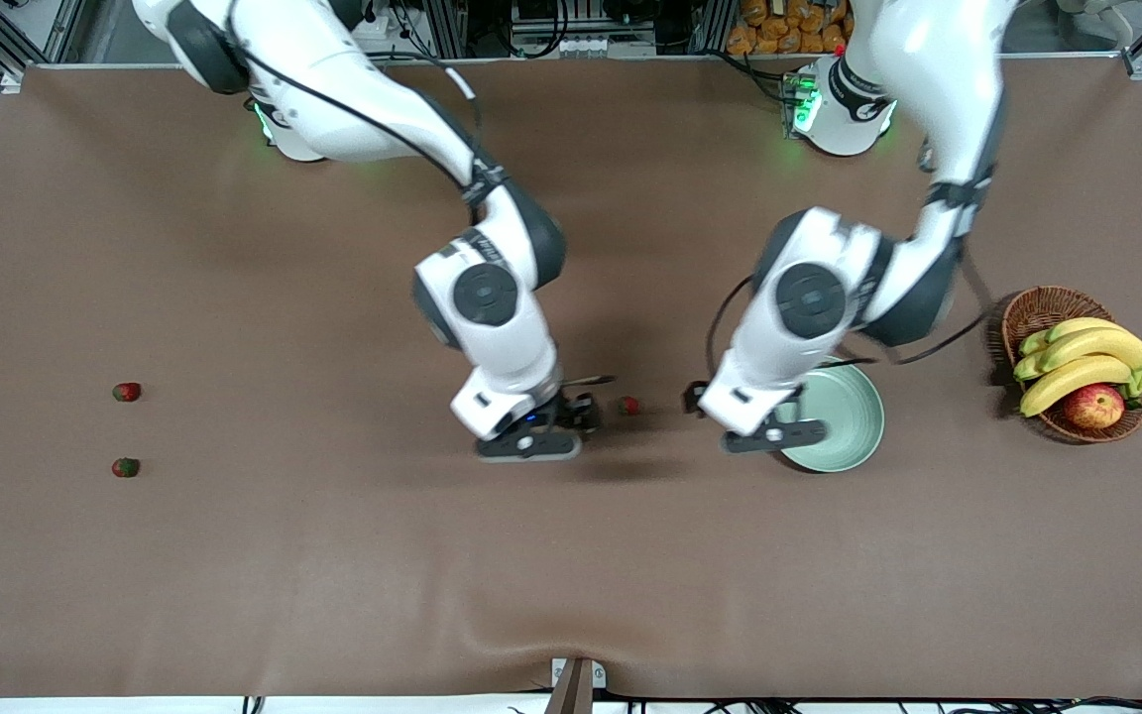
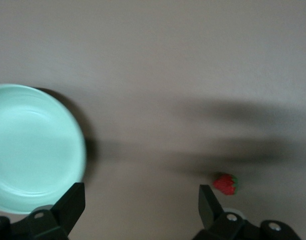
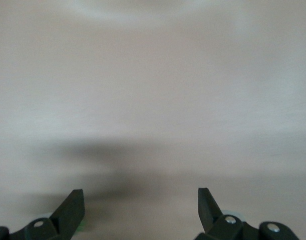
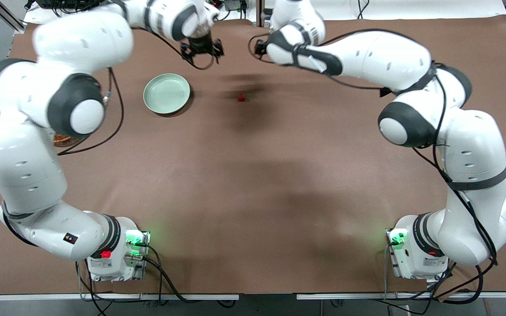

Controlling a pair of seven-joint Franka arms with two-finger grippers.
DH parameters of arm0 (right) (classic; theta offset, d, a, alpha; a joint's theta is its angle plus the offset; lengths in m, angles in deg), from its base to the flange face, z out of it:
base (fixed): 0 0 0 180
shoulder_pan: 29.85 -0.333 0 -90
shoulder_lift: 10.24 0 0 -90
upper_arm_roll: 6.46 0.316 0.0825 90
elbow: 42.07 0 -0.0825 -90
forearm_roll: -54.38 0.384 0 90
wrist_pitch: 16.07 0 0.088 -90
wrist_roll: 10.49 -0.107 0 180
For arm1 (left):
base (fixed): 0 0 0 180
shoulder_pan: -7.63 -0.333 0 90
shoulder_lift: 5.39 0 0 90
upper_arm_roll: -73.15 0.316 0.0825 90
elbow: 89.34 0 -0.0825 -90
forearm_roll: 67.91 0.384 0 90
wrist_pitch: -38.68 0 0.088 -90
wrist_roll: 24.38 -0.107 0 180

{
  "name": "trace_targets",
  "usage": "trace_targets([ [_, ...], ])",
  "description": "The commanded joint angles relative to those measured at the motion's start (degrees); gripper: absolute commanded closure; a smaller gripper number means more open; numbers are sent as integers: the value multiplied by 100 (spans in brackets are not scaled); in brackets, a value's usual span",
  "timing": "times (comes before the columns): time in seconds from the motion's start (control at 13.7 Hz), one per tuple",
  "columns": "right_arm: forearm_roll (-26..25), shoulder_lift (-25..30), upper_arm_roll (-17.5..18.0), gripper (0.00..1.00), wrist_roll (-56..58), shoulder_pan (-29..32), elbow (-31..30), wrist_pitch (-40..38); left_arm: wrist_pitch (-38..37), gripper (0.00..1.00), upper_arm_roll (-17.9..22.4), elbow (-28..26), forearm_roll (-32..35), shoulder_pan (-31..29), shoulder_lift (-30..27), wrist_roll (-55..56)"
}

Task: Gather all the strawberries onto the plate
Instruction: 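Set the strawberry down mid-table with the right gripper while the left gripper approaches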

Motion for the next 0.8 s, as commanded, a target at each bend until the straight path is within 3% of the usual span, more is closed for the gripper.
trace_targets([
  [0.0, -13, 673, 84, 0, 681, 709, -831, -198, 99, 0, 63, 729, -108, 366, 729, 668],
  [0.07, -39, 849, 76, 0, 874, 947, -1121, -172, 283, 1, 55, 730, -100, 453, 826, 766],
  [0.15, -39, 1016, 76, 0, 1024, 1219, -1376, -163, 433, 8, 55, 730, -108, 558, 940, 811],
  [0.44, -39, 1544, 76, 0, 1727, 2299, -2221, -172, 979, 14, 63, 703, -82, 902, 1292, 1303],
  [0.73, -57, 1274, 76, 0, 2990, 3714, -2389, 204, 1102, 22, 63, 598, -47, 1016, 1380, 1462],
])
